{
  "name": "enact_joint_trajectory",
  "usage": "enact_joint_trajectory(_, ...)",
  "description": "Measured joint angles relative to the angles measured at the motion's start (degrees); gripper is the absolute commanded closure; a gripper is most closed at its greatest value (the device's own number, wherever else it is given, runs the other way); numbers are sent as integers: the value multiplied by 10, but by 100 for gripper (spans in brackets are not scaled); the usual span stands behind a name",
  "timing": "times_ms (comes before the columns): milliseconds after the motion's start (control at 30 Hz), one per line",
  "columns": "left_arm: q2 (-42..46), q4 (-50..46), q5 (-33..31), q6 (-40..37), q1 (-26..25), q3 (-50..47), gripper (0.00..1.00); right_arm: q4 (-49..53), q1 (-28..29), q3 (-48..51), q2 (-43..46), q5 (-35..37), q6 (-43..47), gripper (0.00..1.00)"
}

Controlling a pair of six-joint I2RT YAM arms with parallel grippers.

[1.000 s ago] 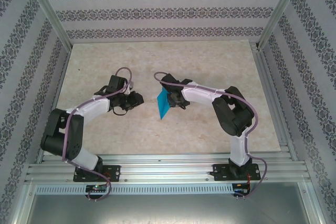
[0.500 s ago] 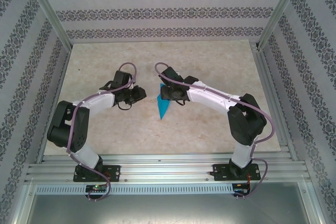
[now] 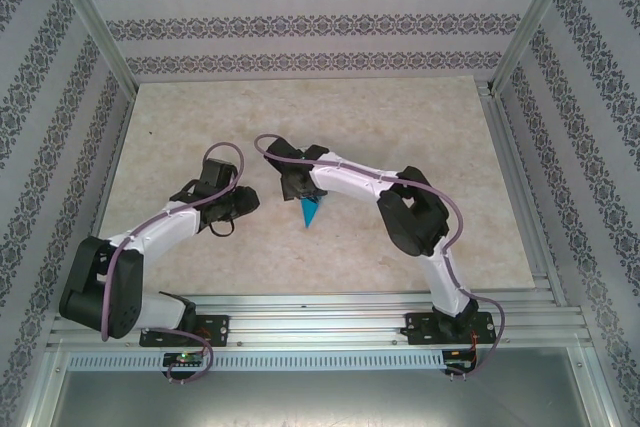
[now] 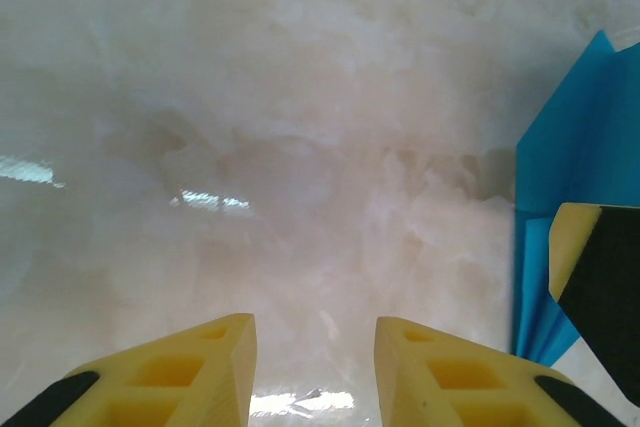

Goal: Fold a paper plane with a square sheet of paper (fold left side to right side)
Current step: Pick up the paper plane at the center of the table.

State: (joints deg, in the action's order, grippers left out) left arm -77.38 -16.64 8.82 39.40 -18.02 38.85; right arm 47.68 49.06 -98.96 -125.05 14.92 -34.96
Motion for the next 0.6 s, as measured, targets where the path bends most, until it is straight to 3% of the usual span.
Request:
enact_joint_trajectory(300,22,-15,-24,-2,0,-13,45,53,8,-36,-40,24,4,38)
enact_joint_trajectory(600,26,-21,-34,-2,0,-14,42,78,8,-38,-44,41,9,44)
